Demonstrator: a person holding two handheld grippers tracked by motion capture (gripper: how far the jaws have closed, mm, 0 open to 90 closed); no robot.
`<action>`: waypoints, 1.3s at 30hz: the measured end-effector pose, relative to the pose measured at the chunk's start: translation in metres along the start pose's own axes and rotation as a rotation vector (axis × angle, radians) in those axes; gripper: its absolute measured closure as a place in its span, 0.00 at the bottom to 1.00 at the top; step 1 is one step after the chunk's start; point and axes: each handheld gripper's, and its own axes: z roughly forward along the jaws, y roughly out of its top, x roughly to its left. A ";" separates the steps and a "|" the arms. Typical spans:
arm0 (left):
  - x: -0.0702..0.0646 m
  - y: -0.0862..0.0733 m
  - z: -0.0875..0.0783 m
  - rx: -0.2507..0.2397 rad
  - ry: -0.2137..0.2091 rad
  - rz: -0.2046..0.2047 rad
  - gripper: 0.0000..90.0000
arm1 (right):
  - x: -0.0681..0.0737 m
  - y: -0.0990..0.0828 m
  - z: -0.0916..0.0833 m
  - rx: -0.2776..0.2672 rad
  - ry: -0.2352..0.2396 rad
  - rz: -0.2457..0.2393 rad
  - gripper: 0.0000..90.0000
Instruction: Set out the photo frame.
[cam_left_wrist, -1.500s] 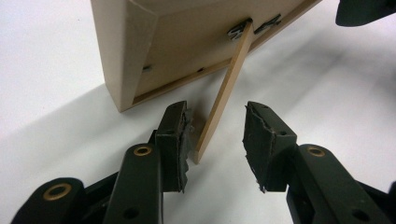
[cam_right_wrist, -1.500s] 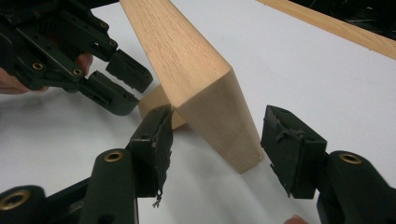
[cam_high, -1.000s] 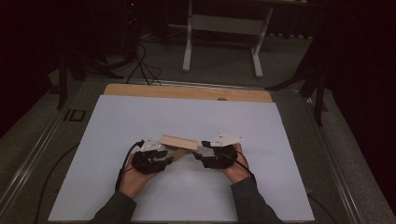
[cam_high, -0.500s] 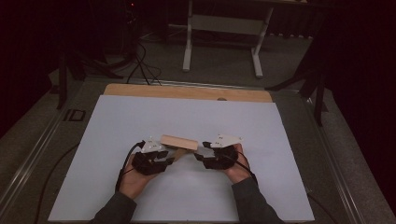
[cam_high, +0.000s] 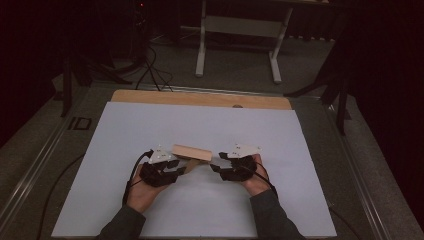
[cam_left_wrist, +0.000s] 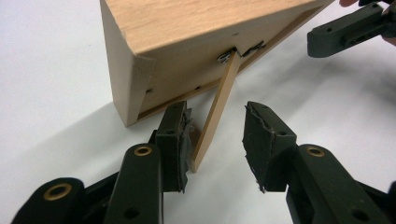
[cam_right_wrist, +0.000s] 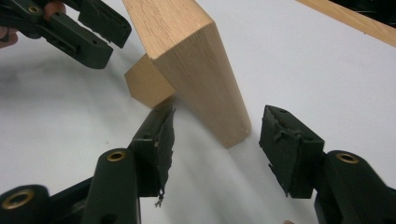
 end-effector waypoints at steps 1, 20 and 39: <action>0.000 0.000 -0.001 -0.002 0.001 0.002 0.67 | 0.000 0.000 0.000 0.000 0.000 0.002 0.51; 0.002 0.007 -0.006 -0.059 0.028 -0.006 0.82 | -0.003 0.000 0.007 -0.001 -0.113 0.023 0.94; 0.003 0.012 -0.002 -0.066 0.053 -0.003 0.99 | -0.006 0.029 0.024 -0.073 -0.093 0.082 1.00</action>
